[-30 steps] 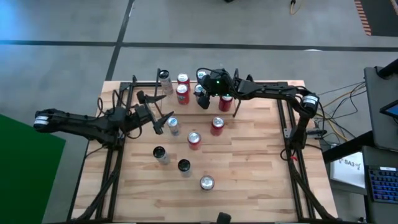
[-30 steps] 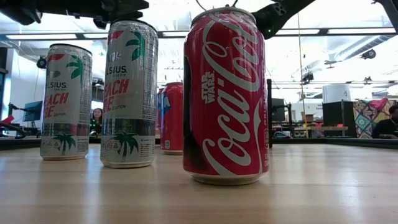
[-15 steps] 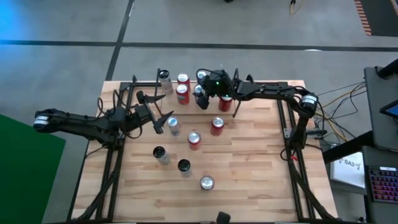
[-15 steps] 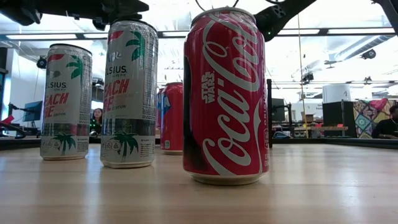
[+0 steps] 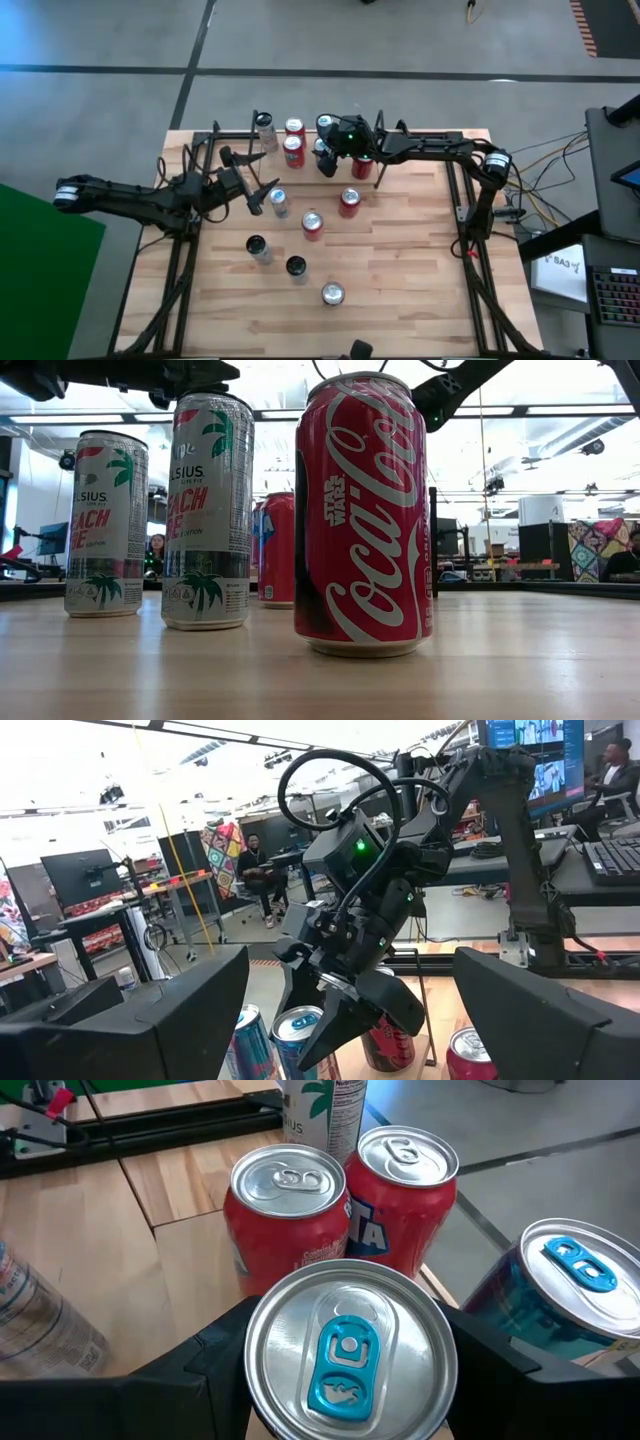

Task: Place canned beverage on shelf
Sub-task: Put the right blue soda can on the shelf aligned with the other blue soda can

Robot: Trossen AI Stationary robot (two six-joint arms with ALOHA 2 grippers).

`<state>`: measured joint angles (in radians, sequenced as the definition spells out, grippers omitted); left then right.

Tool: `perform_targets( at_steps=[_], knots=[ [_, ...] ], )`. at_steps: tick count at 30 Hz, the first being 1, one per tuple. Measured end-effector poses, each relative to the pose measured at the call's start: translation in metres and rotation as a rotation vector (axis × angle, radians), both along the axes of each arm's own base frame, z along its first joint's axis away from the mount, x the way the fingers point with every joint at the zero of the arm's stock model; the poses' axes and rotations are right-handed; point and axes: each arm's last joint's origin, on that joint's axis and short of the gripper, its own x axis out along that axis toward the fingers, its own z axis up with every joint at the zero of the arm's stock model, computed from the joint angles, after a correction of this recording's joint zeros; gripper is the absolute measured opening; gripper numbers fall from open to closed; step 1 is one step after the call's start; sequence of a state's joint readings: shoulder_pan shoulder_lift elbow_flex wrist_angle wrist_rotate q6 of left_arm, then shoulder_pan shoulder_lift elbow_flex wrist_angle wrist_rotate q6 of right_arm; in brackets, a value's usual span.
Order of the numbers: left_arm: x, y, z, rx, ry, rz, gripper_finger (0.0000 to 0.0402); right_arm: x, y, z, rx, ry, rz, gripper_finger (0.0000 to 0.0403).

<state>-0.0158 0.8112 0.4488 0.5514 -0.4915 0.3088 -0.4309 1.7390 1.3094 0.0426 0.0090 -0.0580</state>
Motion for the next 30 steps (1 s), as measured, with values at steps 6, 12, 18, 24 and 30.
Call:
perform_targets(
  at_steps=[6, 12, 18, 24, 30],
  knots=[
    [0.000, 0.000, 0.000, 0.000, 0.000, 0.000, 0.0338, 0.000, 0.000, 0.000, -0.003, 0.000, -0.001, 0.0239],
    [0.000, 0.000, 0.000, 0.000, 0.000, 0.000, 0.0338, 0.000, 0.000, 0.001, 0.000, -0.007, -0.008, 0.0273],
    [0.000, 0.000, 0.000, 0.000, 0.001, 0.000, 0.0338, -0.001, 0.000, 0.001, -0.004, -0.003, -0.017, 0.0286],
    [0.000, 0.000, 0.000, -0.003, -0.001, 0.000, 0.0338, 0.000, 0.000, 0.008, -0.010, -0.010, -0.019, 0.0286],
    [0.000, 0.000, 0.000, -0.006, -0.003, -0.001, 0.0338, 0.000, 0.000, 0.032, -0.018, -0.022, -0.018, 0.0281]
  ],
)
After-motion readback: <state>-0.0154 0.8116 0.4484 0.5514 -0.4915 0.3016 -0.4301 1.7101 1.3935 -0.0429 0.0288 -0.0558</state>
